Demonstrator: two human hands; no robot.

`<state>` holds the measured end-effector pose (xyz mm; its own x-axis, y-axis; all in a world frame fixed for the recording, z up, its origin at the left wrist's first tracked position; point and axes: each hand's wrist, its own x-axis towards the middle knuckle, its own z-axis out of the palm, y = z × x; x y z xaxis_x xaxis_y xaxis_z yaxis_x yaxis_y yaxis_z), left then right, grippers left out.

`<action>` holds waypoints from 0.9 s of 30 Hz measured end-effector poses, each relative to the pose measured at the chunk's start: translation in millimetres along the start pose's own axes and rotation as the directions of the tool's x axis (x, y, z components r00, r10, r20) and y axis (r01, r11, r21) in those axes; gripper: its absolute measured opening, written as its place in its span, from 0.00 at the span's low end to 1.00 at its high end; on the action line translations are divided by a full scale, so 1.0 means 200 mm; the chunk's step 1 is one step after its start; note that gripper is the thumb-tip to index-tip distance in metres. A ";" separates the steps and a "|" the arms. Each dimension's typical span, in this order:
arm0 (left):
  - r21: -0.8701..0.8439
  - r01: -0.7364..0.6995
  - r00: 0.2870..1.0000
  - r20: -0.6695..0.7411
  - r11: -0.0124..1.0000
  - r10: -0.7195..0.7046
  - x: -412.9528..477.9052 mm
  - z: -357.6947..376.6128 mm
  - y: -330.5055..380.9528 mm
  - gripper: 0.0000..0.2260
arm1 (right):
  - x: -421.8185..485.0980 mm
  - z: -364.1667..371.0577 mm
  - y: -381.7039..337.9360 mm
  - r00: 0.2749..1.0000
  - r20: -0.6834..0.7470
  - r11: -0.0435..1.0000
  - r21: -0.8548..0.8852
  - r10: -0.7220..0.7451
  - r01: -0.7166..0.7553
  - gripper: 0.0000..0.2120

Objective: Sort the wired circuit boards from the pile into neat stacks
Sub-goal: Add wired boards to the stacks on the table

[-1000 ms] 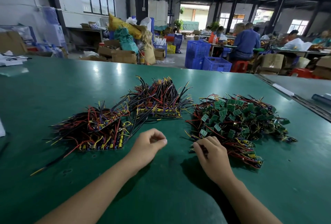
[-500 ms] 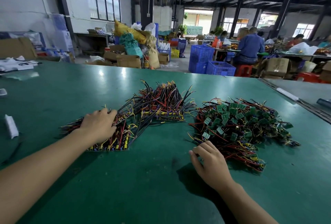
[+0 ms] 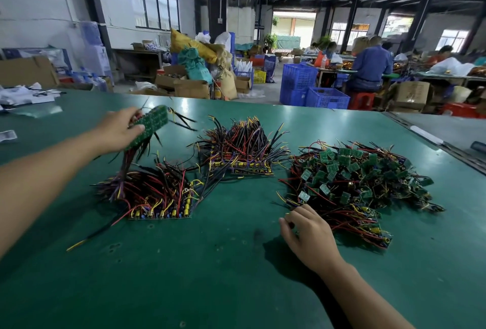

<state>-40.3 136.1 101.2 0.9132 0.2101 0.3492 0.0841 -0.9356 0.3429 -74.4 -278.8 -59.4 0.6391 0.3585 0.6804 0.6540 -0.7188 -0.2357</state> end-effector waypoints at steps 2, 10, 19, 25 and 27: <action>-0.028 0.016 0.998 -0.058 0.999 -0.018 0.03 -0.03 0.00 0.17 | 0.00 0.00 0.00 1.000 0.004 1.000 0.008 0.003 -0.003 0.09; -0.199 -0.122 0.961 -0.267 0.972 0.066 0.06 -0.06 0.19 0.10 | 0.00 0.00 0.00 1.000 0.017 1.000 -0.003 -0.008 0.008 0.09; -0.388 -0.410 0.872 -0.433 0.825 0.230 -0.18 0.11 0.59 0.09 | 0.09 -0.02 -0.20 0.915 0.184 0.729 0.557 0.359 -0.398 0.09; -0.299 -0.547 0.797 -0.470 0.782 0.378 -0.47 0.36 0.75 0.13 | 0.32 -0.10 -0.36 0.795 0.491 -0.251 0.870 0.356 -0.425 0.38; -0.246 -0.610 0.759 -0.454 0.753 0.467 -0.53 0.44 0.76 0.14 | 0.36 -0.14 -0.36 0.821 0.478 -0.385 0.854 0.312 -0.351 0.32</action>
<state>-89.6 -53.5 39.8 0.5515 -0.1489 0.8208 -0.5921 -0.7629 0.2594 -86.8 -218.0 27.1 0.9225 0.3544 0.1531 -0.1305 0.6595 -0.7403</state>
